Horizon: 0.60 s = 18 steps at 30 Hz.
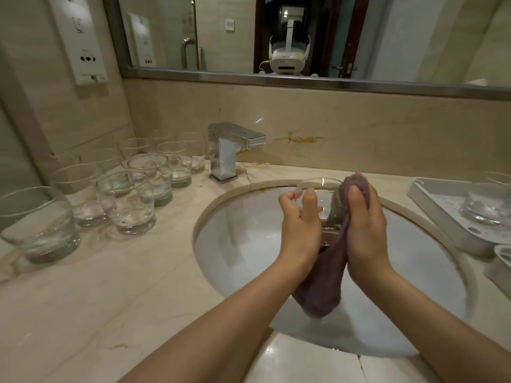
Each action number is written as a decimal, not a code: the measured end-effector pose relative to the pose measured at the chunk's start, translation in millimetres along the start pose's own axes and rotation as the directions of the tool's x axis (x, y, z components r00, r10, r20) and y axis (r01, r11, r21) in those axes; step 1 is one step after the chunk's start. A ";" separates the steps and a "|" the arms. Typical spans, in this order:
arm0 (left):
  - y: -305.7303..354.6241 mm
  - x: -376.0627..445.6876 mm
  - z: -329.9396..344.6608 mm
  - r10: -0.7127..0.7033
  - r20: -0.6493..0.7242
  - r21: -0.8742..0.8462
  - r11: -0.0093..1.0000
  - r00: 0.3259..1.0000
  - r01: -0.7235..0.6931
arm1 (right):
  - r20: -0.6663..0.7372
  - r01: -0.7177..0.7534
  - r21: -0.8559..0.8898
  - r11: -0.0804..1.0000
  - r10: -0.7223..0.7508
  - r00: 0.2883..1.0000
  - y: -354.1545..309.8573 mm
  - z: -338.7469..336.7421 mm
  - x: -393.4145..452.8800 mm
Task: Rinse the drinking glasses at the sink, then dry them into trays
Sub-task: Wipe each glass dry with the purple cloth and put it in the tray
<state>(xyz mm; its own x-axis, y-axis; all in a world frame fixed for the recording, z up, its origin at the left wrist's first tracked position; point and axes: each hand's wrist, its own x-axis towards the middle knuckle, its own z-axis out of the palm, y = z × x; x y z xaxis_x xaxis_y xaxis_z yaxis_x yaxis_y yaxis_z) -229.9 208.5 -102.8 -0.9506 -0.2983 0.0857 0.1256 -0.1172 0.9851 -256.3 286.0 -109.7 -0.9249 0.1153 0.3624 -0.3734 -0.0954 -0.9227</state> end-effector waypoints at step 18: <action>5.6 8.9 -8.6 0.025 -0.068 -0.121 0.992 0.997 -0.033 | 0.235 0.510 -0.455 0.730 -0.454 0.860 8.6 8.7 -22.1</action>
<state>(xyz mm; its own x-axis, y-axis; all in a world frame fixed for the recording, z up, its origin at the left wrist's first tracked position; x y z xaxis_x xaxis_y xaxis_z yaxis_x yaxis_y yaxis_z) -235.1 197.0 -97.8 -0.9257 -0.3648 0.1001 0.1906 -0.2212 0.9564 -239.7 274.0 -124.5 -0.6425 -0.0903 0.7609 -0.7116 0.4386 -0.5488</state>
